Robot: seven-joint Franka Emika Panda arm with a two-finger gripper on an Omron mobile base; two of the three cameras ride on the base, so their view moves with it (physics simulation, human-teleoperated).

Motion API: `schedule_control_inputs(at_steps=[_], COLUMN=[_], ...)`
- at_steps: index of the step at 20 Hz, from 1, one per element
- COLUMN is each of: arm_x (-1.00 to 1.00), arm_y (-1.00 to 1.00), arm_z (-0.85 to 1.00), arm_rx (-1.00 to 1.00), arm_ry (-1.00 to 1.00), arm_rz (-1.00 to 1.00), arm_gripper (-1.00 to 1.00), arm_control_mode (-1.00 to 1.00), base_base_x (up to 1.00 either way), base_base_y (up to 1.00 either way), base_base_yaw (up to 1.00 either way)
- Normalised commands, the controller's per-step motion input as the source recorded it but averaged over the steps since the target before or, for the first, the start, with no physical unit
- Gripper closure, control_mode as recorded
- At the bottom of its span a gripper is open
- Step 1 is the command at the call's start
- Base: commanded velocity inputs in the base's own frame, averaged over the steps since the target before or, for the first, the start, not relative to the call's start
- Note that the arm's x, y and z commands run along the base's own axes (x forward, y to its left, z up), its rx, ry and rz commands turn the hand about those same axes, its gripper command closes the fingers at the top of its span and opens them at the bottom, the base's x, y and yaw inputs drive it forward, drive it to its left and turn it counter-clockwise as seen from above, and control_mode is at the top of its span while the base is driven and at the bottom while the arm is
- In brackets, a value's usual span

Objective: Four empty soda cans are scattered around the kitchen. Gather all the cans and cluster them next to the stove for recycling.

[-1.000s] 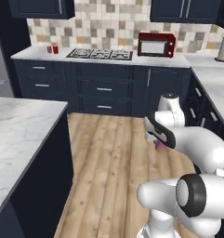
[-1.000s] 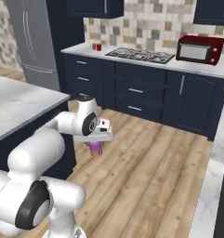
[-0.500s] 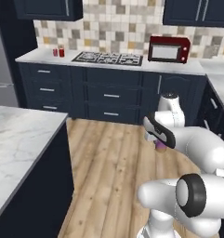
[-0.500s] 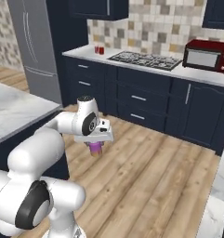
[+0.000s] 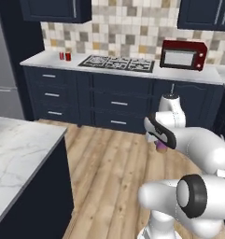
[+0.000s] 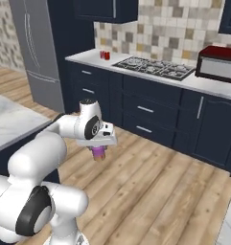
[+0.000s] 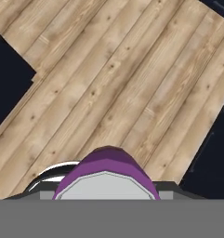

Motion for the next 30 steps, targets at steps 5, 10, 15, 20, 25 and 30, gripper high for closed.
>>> schedule_control_inputs(at_steps=[5,10,15,20,25,30], arm_x=[0.0,0.0,0.0,0.0,0.0,0.0], arm_y=[0.0,0.0,0.0,0.0,0.0,0.0], arm_z=[0.0,0.0,0.0,0.0,0.0,0.0], arm_rx=[0.0,0.0,0.0,0.0,0.0,0.0], arm_ry=[0.0,0.0,0.0,0.0,0.0,0.0], arm_rz=[0.0,0.0,0.0,0.0,0.0,0.0], arm_gripper=[1.0,1.0,1.0,1.0,1.0,1.0], arm_control_mode=[1.0,1.0,1.0,1.0,1.0,1.0], base_base_x=[0.75,0.75,0.75,0.75,0.74,0.74], base_base_y=[0.0,0.0,0.0,0.0,0.0,0.0], base_base_yaw=[0.17,0.17,0.14,0.16,0.18,0.19])
